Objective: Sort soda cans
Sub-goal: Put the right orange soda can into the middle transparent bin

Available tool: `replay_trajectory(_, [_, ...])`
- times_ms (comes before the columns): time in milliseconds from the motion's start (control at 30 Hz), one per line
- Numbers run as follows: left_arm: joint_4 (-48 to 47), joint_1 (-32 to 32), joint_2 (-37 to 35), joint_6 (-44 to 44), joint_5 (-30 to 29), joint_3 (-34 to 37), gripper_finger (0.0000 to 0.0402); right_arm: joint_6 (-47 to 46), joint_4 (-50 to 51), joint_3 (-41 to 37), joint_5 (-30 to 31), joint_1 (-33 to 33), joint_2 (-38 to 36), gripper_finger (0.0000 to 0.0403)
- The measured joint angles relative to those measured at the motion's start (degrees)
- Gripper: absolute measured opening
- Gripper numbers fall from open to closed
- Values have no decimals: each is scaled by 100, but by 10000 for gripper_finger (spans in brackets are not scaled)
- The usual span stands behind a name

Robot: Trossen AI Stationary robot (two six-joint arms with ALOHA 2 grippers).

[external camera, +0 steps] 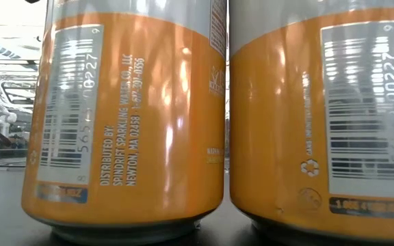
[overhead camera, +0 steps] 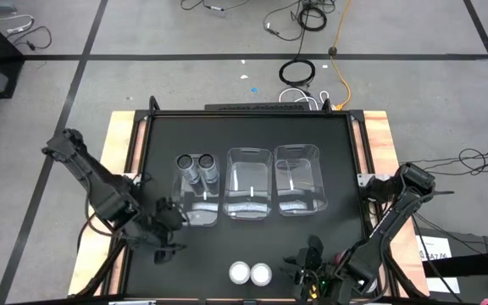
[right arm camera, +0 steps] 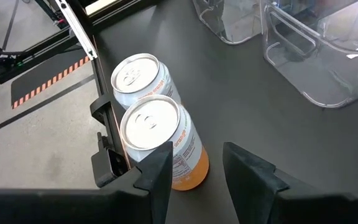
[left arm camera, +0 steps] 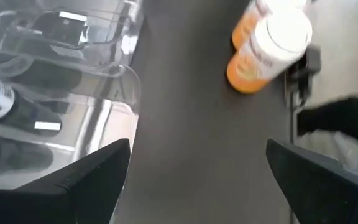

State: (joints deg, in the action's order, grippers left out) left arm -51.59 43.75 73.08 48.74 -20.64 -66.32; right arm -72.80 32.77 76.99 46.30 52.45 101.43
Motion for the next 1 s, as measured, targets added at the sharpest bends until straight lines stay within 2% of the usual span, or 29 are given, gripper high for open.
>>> replay_trajectory(200, [12, -4, 256, -883, 108, 0, 387, 39, 4, 0, 1, -183, 0, 134])
replay_trajectory(400, [-32, -31, 332, -930, 39, 0, 387, 85, 7, 0, -26, -317, 0, 134])
replay_trajectory(567, [6, -26, 332, -1179, 37, 0, 387, 612, 4, 0, -337, -413, 0, 134])
replay_trajectory(900, [19, -26, 332, -1173, 22, 0, 386, 641, 1, 0, -353, -620, 0, 134])
replay_trajectory(1000, [18, -26, 332, -1169, 22, 0, 386, 621, -6, 0, -627, -683, -2, 137])
